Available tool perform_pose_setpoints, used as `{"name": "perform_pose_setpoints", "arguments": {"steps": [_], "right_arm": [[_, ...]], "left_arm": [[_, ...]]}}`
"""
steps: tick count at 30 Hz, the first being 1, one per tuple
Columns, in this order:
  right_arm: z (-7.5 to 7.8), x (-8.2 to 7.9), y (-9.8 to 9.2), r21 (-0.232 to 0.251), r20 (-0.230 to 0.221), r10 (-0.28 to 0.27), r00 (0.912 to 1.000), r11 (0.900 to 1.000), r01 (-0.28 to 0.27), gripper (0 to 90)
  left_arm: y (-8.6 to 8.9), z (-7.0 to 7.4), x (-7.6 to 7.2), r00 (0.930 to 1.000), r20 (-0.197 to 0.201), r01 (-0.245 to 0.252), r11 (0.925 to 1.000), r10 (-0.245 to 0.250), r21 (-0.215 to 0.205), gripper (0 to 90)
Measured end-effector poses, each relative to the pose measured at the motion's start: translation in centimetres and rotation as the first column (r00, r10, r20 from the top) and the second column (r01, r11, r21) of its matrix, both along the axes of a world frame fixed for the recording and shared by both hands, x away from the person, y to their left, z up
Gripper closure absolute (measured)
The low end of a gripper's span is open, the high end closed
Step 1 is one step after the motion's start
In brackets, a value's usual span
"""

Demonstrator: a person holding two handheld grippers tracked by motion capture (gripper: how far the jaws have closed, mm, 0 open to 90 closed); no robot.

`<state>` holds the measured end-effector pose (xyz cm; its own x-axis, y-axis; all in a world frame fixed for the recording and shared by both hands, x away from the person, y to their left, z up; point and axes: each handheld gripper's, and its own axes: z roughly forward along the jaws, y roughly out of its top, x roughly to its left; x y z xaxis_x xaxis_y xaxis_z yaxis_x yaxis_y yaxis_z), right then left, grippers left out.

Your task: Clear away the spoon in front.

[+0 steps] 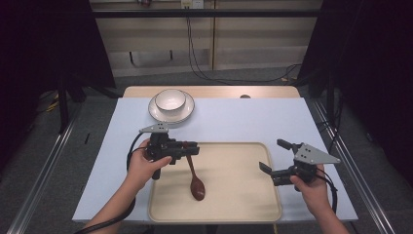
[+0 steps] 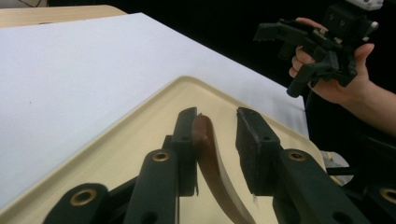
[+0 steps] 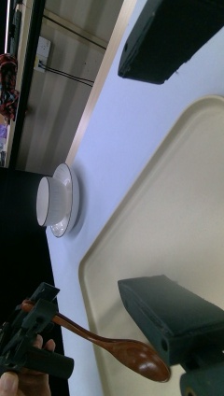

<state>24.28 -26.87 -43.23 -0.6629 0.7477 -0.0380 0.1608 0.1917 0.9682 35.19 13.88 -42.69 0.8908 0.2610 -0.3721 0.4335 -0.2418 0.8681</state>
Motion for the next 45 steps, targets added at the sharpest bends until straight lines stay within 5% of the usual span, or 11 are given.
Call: {"name": "perform_pose_setpoints", "arguments": {"steps": [35,45], "right_arm": [[-0.06,-0.03,0.02,-0.025,0.001,0.015,0.9999,1.0,-0.015,0.9],[-0.03,-0.09,0.04,-0.025,-0.001,0.018,0.9998,1.0,-0.018,0.9]], "left_arm": [[-0.49,-0.57,0.25,0.998,0.042,-0.05,0.9968,0.048,0.062,50.3],[-0.09,-0.53,0.27,0.9947,0.07,-0.08,0.9942,0.074,0.073,34.9]]}}
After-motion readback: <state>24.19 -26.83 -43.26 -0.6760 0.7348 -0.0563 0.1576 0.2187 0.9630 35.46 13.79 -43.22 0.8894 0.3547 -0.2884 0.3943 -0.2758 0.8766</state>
